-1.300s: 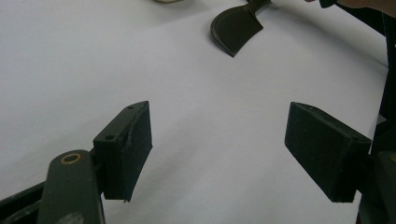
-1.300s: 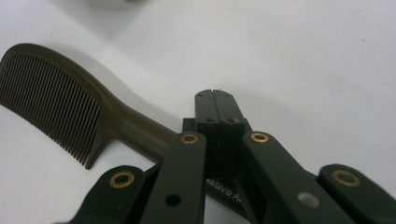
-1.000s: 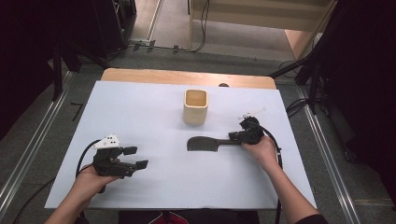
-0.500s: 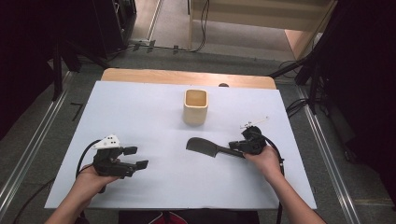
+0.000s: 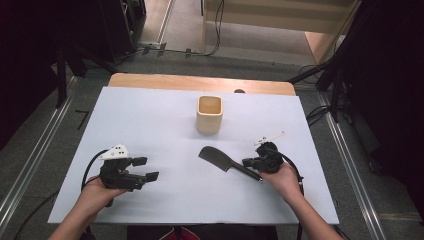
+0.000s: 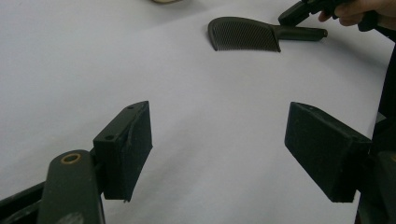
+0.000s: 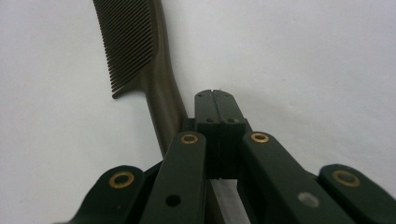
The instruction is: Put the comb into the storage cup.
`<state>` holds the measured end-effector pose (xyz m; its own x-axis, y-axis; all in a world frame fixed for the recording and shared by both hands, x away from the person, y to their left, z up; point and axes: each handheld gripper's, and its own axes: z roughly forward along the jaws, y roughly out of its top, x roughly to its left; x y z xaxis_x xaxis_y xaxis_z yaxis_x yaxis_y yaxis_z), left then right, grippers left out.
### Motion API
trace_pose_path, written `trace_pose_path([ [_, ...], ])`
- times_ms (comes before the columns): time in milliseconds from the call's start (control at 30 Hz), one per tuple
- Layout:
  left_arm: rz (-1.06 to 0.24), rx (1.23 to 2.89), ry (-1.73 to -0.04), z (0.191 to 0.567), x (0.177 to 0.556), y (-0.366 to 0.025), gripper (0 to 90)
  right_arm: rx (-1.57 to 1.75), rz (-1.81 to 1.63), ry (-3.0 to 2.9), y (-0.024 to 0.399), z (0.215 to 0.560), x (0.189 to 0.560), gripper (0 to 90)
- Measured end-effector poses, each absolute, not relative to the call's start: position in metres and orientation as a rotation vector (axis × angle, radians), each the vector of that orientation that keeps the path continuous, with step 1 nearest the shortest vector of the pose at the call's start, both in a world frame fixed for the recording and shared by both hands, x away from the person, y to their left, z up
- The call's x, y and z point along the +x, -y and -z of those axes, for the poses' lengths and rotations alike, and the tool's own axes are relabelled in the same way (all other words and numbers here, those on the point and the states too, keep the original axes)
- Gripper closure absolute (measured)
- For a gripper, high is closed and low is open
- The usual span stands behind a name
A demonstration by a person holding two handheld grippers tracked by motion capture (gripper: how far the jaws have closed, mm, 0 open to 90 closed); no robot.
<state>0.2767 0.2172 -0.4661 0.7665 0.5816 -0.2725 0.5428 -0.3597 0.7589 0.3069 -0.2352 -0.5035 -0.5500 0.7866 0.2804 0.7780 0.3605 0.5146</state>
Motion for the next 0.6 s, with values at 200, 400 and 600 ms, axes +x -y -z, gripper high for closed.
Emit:
trace_pose_path([
  [200, -0.053, 2.041, -0.842, 0.466, 0.277, -0.218, 24.1, 1.424, -1.097, -2.484, 0.238, 0.488, 0.305, 62.7],
  [400, -0.049, 2.039, -0.841, 0.466, 0.277, -0.218, 24.1, 1.334, -1.218, -2.420, 0.237, 0.473, 0.294, 39.1],
  [600, -0.051, 2.038, -0.838, 0.466, 0.276, -0.217, 24.0, 1.285, -1.291, -2.387, 0.242, 0.463, 0.281, 30.9],
])
